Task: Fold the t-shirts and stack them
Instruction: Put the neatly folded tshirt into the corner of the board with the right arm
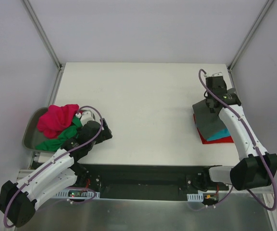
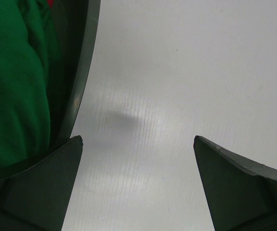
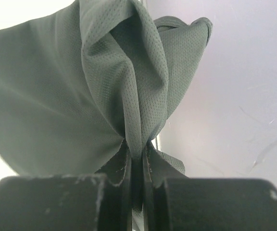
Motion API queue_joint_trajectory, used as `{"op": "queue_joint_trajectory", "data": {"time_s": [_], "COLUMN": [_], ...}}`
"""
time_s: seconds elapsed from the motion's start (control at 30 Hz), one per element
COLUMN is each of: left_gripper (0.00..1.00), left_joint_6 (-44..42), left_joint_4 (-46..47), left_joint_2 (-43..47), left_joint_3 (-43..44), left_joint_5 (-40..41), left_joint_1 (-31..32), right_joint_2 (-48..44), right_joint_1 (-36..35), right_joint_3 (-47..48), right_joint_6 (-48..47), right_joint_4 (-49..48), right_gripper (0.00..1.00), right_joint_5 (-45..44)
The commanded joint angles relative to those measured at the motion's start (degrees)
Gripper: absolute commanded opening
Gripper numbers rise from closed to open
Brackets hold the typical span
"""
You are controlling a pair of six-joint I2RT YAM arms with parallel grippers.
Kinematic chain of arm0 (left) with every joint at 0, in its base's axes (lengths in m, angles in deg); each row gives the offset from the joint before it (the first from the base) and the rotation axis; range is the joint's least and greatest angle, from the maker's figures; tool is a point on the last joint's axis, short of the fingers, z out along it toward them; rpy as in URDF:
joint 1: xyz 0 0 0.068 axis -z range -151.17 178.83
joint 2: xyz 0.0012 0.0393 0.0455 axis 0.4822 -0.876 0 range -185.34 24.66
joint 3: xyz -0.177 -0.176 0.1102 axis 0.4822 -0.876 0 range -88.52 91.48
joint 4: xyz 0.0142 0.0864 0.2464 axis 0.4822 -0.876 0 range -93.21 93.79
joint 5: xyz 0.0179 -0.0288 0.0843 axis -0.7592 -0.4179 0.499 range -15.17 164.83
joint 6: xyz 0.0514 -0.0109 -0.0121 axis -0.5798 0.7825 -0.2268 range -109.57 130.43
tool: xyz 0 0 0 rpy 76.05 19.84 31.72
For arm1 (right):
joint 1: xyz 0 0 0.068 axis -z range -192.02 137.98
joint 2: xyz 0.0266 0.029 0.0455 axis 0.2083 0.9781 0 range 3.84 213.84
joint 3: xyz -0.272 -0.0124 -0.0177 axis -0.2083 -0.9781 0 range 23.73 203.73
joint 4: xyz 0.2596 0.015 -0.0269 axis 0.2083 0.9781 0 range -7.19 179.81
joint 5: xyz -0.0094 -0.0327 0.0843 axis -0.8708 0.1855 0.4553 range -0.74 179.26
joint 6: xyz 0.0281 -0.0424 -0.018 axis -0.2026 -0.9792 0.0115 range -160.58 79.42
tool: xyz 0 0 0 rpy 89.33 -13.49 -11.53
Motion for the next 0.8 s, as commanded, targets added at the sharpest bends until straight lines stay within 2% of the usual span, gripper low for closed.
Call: {"op": "queue_joint_trajectory", "data": {"time_s": [0.0, 0.23, 0.5, 0.53, 0.57, 0.6, 0.67, 0.7, 0.73, 0.77], "left_gripper": [0.99, 0.99, 0.99, 0.99, 0.99, 0.99, 0.99, 0.99, 0.99, 0.99], "left_joint_6": [-1.04, -0.6, 0.01, 0.28, 0.45, 0.54, 0.54, 0.63, 0.63, 0.63], "left_joint_4": [-0.72, -0.81, -0.99, -0.99, -0.99, -0.99, -1.08, -1.08, -1.08, -1.08], "left_joint_2": [-0.14, 0.64, 2.84, 3.11, 3.46, 3.63, 3.99, 4.16, 4.34, 4.34], "left_joint_3": [2.16, 1.98, 1.28, 1.19, 1.02, 0.84, 0.75, 0.67, 0.67, 0.67], "left_joint_5": [1.53, 0.92, 1.53, 1.53, 1.71, 1.97, 2.23, 2.32, 2.41, 2.41], "left_joint_1": [0.32, 0.32, 0.32, 0.32, 0.32, 0.32, 0.32, 0.32, 0.32, 0.32], "right_joint_2": [1.38, 2.0, 7.09, 7.62, 8.5, 9.2, 10.96, 11.66, 12.28, 12.81], "right_joint_1": [5.53, 14.14, 18.64, 18.99, 19.34, 19.78, 20.66, 21.01, 21.36, 21.45], "right_joint_3": [-2.07, -8.22, -9.28, -9.29, -9.29, -9.11, -8.06, -7.45, -6.74, -6.3], "right_joint_6": [-1.88, -2.76, -1.01, -0.31, 0.83, 1.54, 3.82, 5.05, 6.28, 6.99], "right_joint_4": [-6.84, -19.67, -22.5, -22.59, -22.5, -22.24, -20.41, -19.52, -18.56, -18.03], "right_gripper": [0.01, 0.01, 0.01, 0.05, 0.15, 0.21, 0.26, 0.36, 0.49, 0.54], "right_joint_5": [1.92, 17.74, 15.64, 15.12, 14.51, 14.24, 13.54, 12.31, 10.74, 9.94]}}
